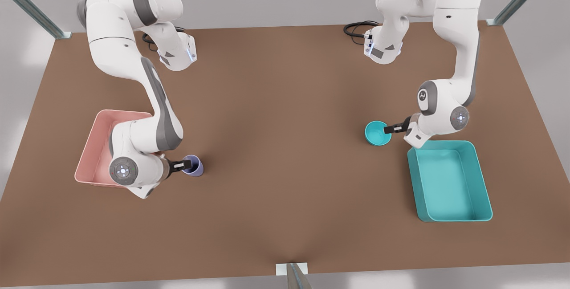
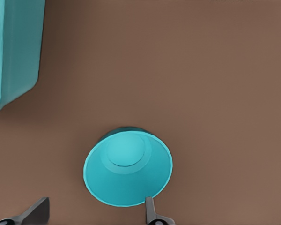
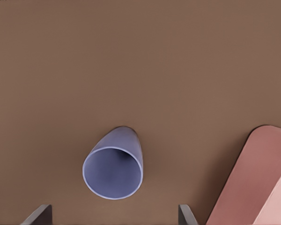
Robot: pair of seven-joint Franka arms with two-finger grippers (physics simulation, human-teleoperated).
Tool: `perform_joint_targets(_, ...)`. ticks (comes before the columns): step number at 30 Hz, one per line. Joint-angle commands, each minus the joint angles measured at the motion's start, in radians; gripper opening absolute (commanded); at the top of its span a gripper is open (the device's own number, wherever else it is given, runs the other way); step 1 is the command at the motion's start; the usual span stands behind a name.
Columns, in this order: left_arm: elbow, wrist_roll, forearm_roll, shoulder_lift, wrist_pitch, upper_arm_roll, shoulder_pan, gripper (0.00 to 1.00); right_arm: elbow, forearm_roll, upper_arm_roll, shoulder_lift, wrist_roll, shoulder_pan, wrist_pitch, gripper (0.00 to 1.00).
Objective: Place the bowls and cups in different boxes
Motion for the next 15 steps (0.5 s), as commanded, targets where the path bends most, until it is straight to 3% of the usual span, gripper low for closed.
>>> perform_joint_targets(1, -0.041, 0.015, -0.048, 0.002, 0.286, 0.0, -0.002, 1.0, -0.053, 0.025, 0.001, -0.007, 0.193, -0.02, 0.192, 1.0)
perform_joint_targets(6, -0.128, 0.046, -0.045, 0.049, 0.338, 0.0, 0.005, 1.0, -0.301, 0.022, 0.001, -0.109, 0.17, -0.04, 0.37, 1.0)
perform_joint_targets(12, -0.17, 0.271, -0.239, 0.083, 0.34, 0.002, 0.01, 1.0, -0.384, 0.022, -0.001, -0.096, 0.17, -0.033, 0.454, 1.0)
perform_joint_targets(13, -0.17, 0.271, -0.256, 0.083, 0.335, 0.002, 0.007, 0.89, -0.385, 0.016, -0.001, -0.087, 0.17, -0.031, 0.457, 1.0)
perform_joint_targets(15, -0.17, 0.271, -0.276, 0.082, 0.309, 0.002, 0.007, 0.41, -0.399, 0.01, -0.002, -0.07, 0.17, -0.031, 0.48, 1.0)
